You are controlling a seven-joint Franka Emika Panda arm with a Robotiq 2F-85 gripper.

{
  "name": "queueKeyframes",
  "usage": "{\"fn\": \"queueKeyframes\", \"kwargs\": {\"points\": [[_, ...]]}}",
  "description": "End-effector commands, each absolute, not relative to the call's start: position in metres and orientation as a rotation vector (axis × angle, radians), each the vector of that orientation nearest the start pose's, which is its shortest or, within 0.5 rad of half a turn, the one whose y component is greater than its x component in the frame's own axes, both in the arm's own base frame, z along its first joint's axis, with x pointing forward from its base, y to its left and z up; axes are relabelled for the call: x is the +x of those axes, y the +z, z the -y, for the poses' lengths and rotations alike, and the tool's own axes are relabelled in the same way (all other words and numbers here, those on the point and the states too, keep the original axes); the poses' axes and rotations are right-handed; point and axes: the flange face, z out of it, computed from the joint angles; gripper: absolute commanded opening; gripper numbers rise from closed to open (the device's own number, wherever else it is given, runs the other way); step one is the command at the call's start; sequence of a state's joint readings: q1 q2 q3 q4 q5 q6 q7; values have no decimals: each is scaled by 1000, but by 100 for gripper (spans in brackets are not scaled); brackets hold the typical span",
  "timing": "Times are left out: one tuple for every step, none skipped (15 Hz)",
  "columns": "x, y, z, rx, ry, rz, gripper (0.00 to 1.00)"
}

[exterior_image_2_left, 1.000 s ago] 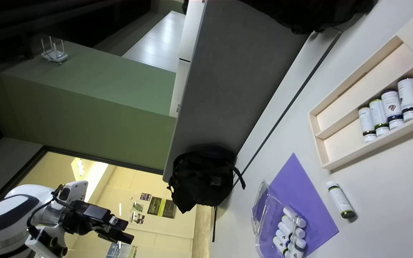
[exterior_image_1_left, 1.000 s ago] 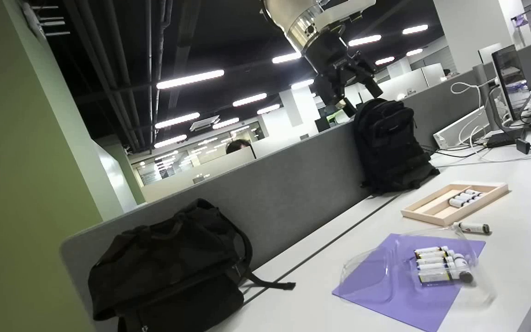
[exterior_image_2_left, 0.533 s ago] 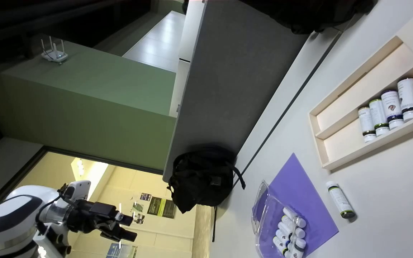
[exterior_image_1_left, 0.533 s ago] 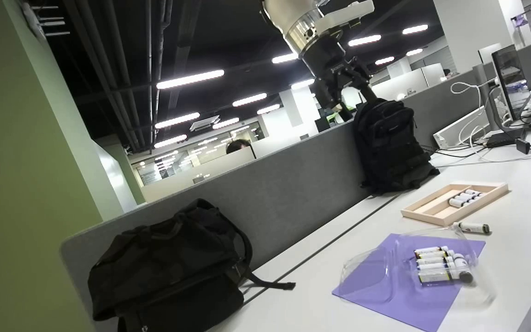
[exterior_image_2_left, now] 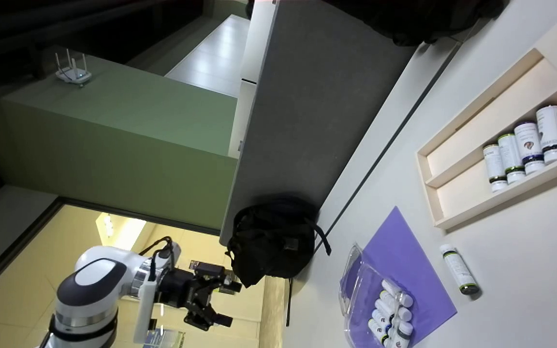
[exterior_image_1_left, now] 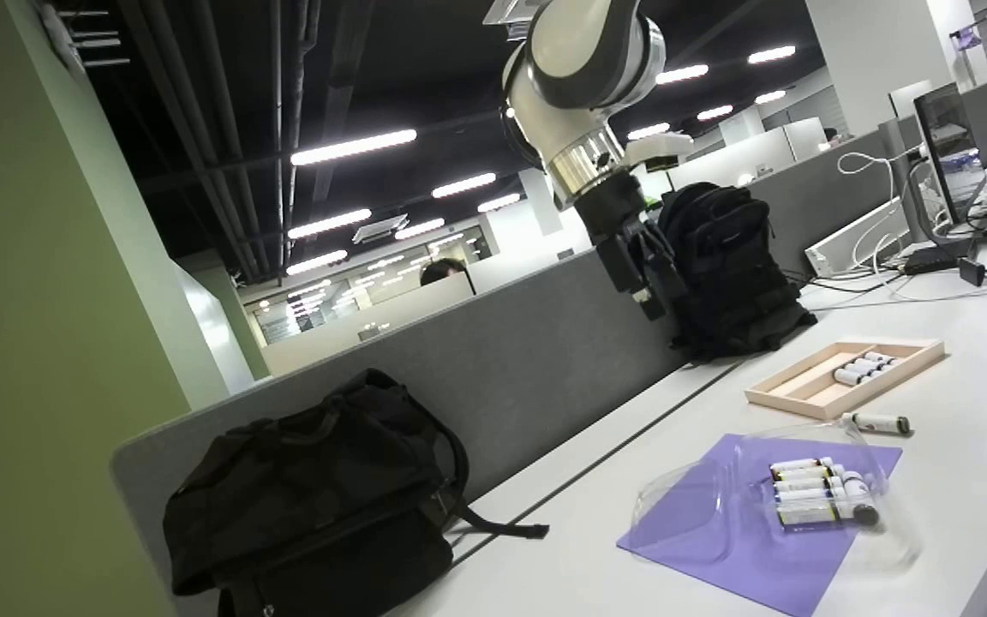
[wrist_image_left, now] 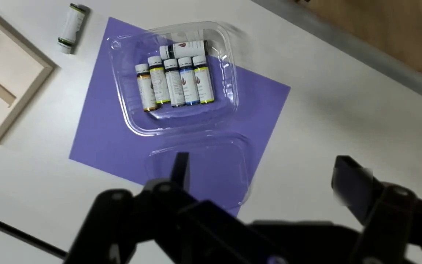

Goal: Pick up three of the white objects from the transparent bowl and put them on the table

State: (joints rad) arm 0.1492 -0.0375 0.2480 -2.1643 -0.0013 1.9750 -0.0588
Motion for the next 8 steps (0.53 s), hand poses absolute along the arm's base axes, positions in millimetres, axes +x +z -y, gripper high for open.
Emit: {"fn": "queueKeyframes", "kwargs": {"points": [[475, 357, -186, -3012, 371, 823, 100], [476, 339, -180, -3003, 426, 829, 100], [476, 327, -174, -2998, 476, 829, 100], [478, 312, -166, -3046, 567, 728, 100], [479, 301, -159, -3073, 656, 675, 100], [475, 314, -168, -3027, 549, 770, 100], [475, 302, -162, -3034, 606, 742, 100], [476, 294, -158, -3037, 637, 726, 100]]}}
